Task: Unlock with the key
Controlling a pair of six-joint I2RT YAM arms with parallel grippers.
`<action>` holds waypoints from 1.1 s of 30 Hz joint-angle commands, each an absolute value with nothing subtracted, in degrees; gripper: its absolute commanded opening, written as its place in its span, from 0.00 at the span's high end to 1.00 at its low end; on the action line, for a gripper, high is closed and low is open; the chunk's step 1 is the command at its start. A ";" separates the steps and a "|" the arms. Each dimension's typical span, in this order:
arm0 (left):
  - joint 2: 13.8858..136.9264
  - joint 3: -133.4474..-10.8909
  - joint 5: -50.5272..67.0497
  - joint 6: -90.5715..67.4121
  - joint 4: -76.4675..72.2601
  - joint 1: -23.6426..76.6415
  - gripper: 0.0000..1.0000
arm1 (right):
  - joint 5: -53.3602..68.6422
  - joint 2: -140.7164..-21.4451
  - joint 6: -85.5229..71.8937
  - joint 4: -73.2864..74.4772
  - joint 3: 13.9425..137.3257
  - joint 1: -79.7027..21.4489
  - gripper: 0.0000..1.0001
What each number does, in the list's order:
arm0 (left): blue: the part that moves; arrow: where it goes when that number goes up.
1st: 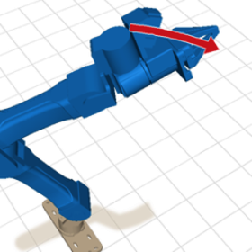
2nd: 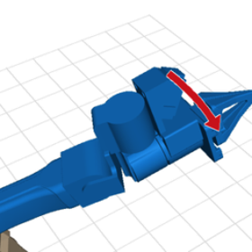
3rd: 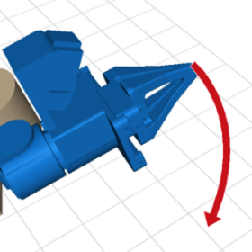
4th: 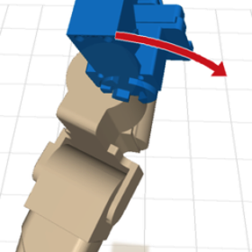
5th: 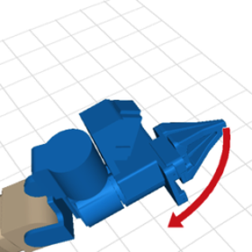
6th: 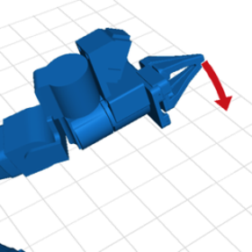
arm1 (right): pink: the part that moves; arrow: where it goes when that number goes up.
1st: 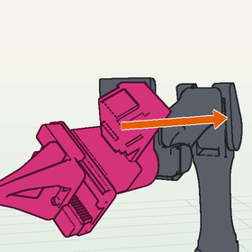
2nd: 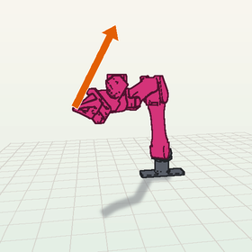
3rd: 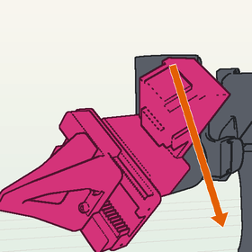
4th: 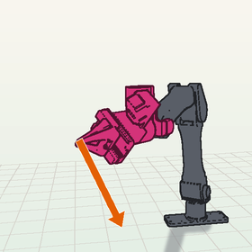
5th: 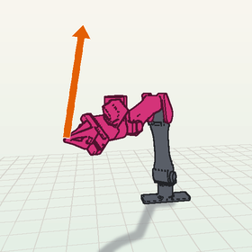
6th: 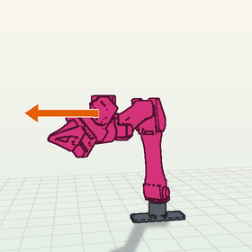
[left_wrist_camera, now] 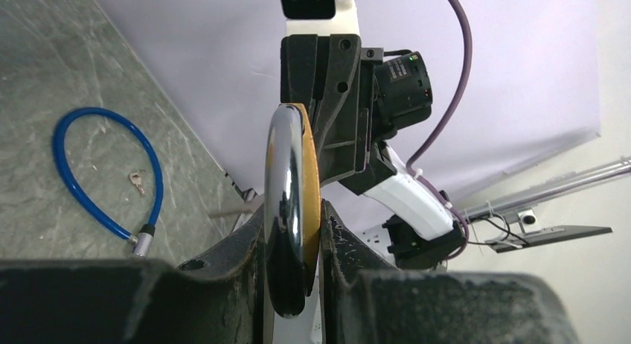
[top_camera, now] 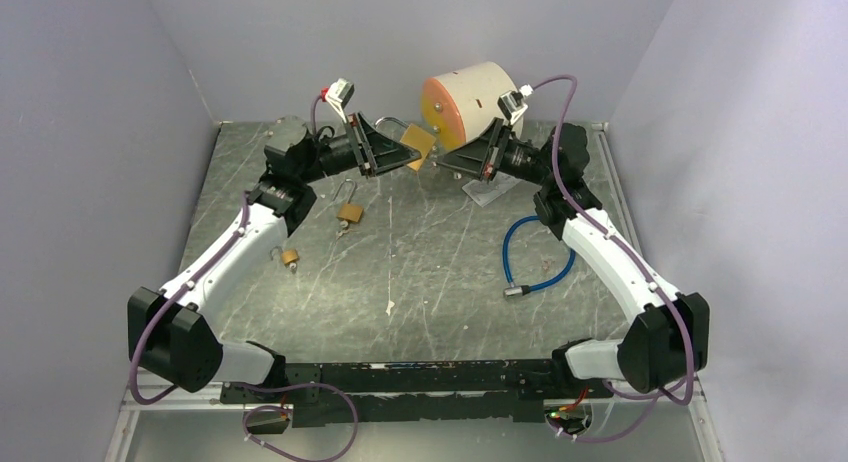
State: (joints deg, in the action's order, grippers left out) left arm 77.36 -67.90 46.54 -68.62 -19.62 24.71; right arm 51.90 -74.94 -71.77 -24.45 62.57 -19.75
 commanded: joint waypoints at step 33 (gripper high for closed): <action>70.59 -65.00 51.34 -53.04 -45.36 25.95 0.97 | 45.94 -82.98 -135.60 -79.53 45.98 -26.95 1.00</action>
State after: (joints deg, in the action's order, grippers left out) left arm 75.55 -62.04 48.90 -63.66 -35.66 25.36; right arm 48.56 -79.59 -108.22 -61.52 48.27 -23.03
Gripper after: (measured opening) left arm 0.246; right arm 0.022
